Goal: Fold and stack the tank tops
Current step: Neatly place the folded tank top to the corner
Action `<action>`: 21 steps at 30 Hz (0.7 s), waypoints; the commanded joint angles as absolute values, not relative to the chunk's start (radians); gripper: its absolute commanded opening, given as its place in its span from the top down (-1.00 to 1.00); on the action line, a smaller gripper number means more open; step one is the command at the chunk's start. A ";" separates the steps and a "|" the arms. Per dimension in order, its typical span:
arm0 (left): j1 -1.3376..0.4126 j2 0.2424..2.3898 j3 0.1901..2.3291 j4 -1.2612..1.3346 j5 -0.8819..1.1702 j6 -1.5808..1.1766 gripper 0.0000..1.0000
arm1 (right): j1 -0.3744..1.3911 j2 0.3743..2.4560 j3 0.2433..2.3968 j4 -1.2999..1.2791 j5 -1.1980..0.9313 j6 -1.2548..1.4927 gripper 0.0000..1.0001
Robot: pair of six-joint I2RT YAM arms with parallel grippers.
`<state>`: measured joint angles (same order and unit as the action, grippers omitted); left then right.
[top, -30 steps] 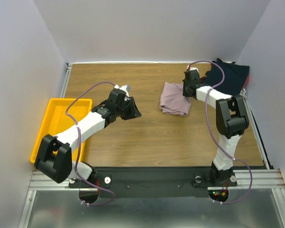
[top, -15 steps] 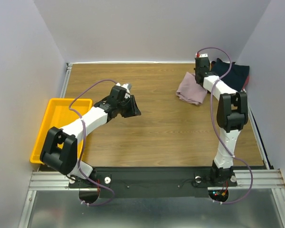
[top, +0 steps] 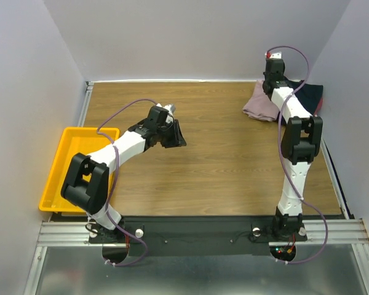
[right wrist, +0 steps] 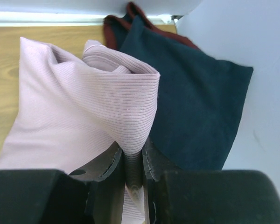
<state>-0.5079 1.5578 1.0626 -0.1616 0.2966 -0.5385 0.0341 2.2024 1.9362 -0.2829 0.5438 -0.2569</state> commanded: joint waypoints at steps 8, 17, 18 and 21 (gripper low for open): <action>-0.500 1.623 1.131 -0.140 0.340 -0.517 0.24 | -0.093 2.230 2.052 -0.270 0.538 -0.242 0.69; -0.500 1.643 1.129 -0.132 0.354 -0.518 0.24 | -0.160 2.237 2.049 -0.275 0.543 -0.176 0.71; -0.500 1.643 1.127 -0.132 0.354 -0.518 0.24 | -0.161 2.246 2.048 -0.275 0.546 -0.169 0.71; -0.500 1.638 1.124 -0.130 0.354 -0.517 0.24 | -0.172 2.263 2.040 -0.275 0.557 -0.150 0.70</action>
<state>-0.5079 1.6482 1.0828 -0.1551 0.3355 -0.5373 -0.1505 2.2452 1.9888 -0.3077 0.5156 -0.1829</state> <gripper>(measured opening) 0.384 0.215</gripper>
